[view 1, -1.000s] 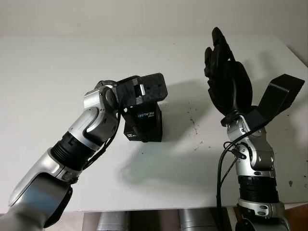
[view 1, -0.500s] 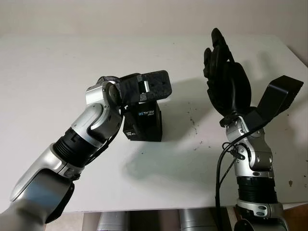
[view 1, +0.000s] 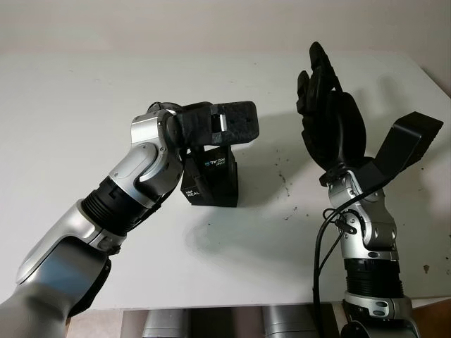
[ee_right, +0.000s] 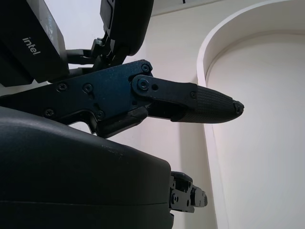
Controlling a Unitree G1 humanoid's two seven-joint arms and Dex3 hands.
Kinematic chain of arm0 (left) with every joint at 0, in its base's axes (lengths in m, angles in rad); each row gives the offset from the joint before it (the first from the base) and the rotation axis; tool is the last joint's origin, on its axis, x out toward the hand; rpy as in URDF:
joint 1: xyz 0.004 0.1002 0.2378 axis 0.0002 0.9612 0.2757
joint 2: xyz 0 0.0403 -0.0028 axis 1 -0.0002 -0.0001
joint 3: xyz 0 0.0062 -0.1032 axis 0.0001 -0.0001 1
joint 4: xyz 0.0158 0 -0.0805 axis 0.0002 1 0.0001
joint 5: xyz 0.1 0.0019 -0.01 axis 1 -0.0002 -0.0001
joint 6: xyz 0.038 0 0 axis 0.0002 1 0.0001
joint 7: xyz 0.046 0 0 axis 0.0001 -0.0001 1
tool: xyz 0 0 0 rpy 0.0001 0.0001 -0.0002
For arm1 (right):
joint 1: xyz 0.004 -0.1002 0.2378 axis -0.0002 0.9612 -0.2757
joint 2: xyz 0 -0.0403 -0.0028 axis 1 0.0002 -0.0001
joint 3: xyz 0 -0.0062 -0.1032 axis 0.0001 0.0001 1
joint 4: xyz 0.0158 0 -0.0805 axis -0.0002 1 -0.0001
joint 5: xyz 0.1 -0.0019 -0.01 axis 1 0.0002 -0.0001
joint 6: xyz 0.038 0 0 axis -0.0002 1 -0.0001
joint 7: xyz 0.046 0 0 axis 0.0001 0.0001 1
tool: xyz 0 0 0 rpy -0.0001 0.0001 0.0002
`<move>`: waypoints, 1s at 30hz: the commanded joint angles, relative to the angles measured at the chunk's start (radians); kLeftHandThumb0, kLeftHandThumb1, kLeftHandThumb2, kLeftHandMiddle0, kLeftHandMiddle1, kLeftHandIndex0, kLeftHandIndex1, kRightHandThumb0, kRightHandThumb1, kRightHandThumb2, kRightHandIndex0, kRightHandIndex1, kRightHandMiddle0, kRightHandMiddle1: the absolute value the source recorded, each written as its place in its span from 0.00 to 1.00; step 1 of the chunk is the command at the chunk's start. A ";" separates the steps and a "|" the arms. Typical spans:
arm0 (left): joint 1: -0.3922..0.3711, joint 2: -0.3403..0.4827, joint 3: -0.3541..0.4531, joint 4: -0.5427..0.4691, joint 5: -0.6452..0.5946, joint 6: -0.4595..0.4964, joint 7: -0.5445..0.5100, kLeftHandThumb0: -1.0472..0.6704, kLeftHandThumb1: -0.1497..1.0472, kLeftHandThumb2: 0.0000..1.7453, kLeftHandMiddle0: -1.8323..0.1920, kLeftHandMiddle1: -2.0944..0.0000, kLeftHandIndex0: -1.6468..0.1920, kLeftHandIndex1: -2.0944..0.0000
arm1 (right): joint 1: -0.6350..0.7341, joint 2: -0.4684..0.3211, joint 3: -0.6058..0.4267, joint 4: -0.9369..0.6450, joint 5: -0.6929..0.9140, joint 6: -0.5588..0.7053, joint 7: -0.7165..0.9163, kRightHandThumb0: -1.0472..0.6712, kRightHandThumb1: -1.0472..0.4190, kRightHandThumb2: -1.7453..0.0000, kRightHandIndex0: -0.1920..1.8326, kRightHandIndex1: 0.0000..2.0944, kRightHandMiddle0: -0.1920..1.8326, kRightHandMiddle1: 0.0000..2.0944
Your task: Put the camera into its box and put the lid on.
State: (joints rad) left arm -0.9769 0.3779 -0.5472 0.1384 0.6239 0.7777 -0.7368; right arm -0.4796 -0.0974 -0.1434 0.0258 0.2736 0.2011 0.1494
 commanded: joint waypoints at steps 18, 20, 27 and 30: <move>-0.056 -0.040 -0.018 0.014 0.043 -0.034 -0.010 0.45 0.90 0.03 0.87 0.31 0.75 0.37 | 0.003 0.007 -0.003 -0.009 0.011 0.005 -0.007 0.17 0.00 0.67 0.00 0.01 0.02 0.03; -0.058 -0.052 -0.010 0.011 0.043 -0.021 -0.009 0.46 0.89 0.03 0.89 0.33 0.75 0.36 | 0.002 0.008 -0.001 -0.007 0.012 0.006 -0.004 0.17 0.00 0.67 0.00 0.01 0.02 0.03; -0.052 -0.061 -0.007 0.013 0.035 -0.053 -0.001 0.48 0.88 0.03 0.81 0.37 0.73 0.34 | 0.006 0.012 0.004 -0.010 0.007 -0.001 -0.001 0.17 0.00 0.67 0.00 0.01 0.02 0.02; -0.046 -0.062 -0.004 0.015 0.035 -0.068 0.005 0.47 0.86 0.03 0.87 0.46 0.72 0.33 | 0.009 0.011 0.004 -0.013 0.006 -0.001 0.000 0.17 0.00 0.67 0.00 0.01 0.02 0.02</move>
State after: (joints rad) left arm -0.9923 0.3344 -0.5590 0.1567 0.6596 0.7217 -0.7449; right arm -0.4775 -0.0864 -0.1401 0.0252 0.2778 0.2053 0.1467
